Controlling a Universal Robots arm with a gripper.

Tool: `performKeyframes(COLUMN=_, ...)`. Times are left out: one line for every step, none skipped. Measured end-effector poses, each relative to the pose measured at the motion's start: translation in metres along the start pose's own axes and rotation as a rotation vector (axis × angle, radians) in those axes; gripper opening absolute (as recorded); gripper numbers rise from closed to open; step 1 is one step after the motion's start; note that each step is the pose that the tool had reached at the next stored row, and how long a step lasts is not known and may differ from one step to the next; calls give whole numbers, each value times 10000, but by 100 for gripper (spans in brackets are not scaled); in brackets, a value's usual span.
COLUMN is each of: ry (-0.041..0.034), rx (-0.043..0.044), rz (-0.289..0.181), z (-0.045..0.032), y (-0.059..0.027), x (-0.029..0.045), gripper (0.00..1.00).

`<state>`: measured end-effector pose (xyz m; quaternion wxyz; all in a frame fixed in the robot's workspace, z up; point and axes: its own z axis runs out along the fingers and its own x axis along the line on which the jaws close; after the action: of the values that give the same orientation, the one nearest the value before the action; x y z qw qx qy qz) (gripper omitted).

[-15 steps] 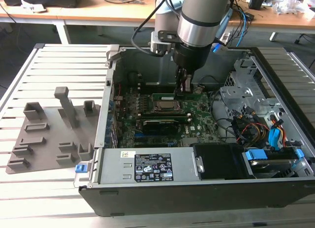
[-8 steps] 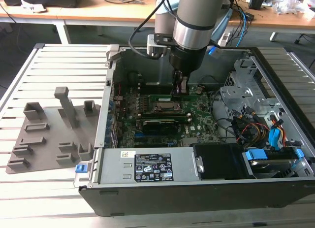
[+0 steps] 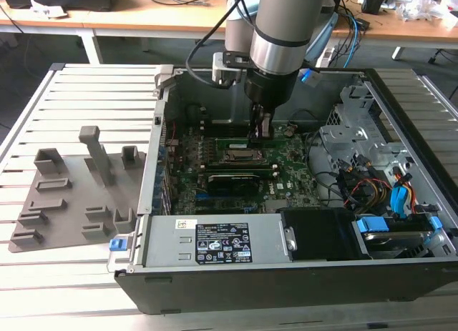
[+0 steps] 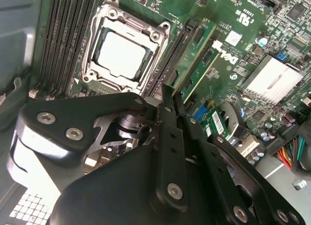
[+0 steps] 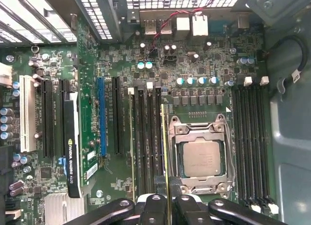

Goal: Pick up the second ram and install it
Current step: 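Insert the second ram into the second slot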

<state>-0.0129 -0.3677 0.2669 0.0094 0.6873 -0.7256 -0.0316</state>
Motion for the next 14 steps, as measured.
performKeyframes(ry=0, rx=0, rz=0, z=8, y=1, x=0, gripper=14)
performKeyframes(ry=0, rx=0, rz=0, z=19, y=1, x=1, gripper=14)
performKeyframes(ry=1, rx=0, rz=-1, z=28, y=1, x=1, gripper=14)
performKeyframes(ry=1, rx=0, rz=0, z=34, y=2, x=2, gripper=14)
performKeyframes(ry=1, rx=0, rz=0, z=39, y=1, x=2, gripper=14)
performKeyframes(ry=0, rx=0, rz=0, z=44, y=1, x=3, gripper=14)
performKeyframes(ry=1, rx=0, rz=0, z=54, y=1, x=5, gripper=14)
performKeyframes(ry=1, rx=0, rz=1, z=60, y=2, x=7, gripper=14)
performKeyframes(ry=1, rx=0, rz=0, z=68, y=1, x=10, gripper=14)
performKeyframes(ry=0, rx=0, rz=1, z=76, y=1, x=11, gripper=14)
performKeyframes(ry=1, rx=0, rz=0, z=84, y=0, x=14, gripper=14)
performKeyframes(ry=0, rx=0, rz=-2, z=91, y=0, x=34, gripper=14)
performKeyframes(ry=0, rx=0, rz=0, z=96, y=4, x=51, gripper=14)
performKeyframes(ry=0, rx=-1, rz=2, z=100, y=10, x=63, gripper=14)
